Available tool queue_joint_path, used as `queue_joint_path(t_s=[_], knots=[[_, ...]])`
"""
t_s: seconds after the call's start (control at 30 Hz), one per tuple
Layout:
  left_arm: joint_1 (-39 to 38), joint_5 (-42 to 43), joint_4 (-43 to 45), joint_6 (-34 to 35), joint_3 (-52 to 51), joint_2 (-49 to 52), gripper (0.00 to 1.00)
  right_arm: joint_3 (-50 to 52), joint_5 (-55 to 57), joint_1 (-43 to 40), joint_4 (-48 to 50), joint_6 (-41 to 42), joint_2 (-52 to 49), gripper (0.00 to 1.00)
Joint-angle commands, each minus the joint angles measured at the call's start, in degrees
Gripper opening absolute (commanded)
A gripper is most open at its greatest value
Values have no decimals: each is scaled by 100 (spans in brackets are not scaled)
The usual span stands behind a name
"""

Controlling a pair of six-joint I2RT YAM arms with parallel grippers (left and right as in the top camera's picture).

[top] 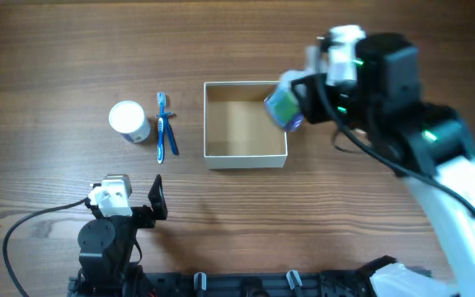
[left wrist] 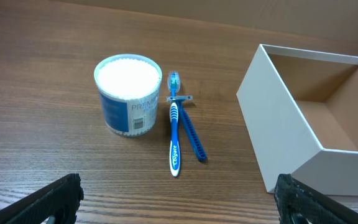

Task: Pack container
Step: 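Grasp the blue foam pump bottle with the right gripper and lower it into the box, then release the pump bottle and move the right gripper to the white lotion bottle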

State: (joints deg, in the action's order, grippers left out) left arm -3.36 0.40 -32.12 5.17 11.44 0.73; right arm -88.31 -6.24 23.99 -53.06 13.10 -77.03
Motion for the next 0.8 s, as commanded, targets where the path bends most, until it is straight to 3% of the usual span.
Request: queue_joint_path(t_s=[0.0,0.27,0.47,0.53,0.57,0.63,0.77], knots=[[44,66,13,-44,-31,-57,100,-68,-282,249,310,-50,-861,33],[44,66,15,-44,-33,-57,100,-68,671,251,551,240,-2450,33],[44,66,13,-44,-31,-57,100,-68,1172,251,940,337,-2671,53],[44,66,13,-44,-33,-57,100,-68,1228,251,1073,293,-2669,56],[44,66,13,-44,-31,-57,100,-68,1224,251,1134,210,-2669,68],[44,66,13,-44,-31,-57,100,-72,1217,251,1117,186,-2647,79],[44,66,13,-44,-31,-57,100,-101,1108,212,841,225,-2024,86]])
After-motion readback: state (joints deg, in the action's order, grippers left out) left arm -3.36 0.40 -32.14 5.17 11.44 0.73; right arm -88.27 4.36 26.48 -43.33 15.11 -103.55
